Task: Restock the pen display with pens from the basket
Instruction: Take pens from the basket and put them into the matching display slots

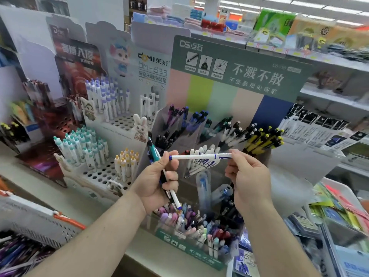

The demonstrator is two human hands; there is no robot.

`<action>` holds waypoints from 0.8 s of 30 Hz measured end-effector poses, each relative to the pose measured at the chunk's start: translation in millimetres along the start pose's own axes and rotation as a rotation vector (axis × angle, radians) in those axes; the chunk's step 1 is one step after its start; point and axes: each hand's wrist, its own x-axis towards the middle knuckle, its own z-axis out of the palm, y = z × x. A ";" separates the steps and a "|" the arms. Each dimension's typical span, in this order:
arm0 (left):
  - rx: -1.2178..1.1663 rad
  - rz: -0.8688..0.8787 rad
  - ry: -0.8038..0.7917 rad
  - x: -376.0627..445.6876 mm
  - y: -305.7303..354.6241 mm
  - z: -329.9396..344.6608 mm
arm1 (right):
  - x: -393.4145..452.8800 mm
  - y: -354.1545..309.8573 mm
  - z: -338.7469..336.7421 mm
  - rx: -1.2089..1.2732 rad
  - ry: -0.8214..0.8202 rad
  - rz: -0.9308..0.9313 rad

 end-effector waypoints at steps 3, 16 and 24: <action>0.131 0.004 0.085 1.8 -3.1 9.0 | 4.6 -9.6 -1.9 0.009 0.111 -0.108; 0.575 -0.003 0.175 -9.0 -4.1 4.6 | 48.3 -4.3 23.6 -0.651 0.204 -0.838; 0.685 -0.027 0.159 -17.2 -1.5 3.4 | 47.4 1.0 50.0 -1.067 -0.118 -0.430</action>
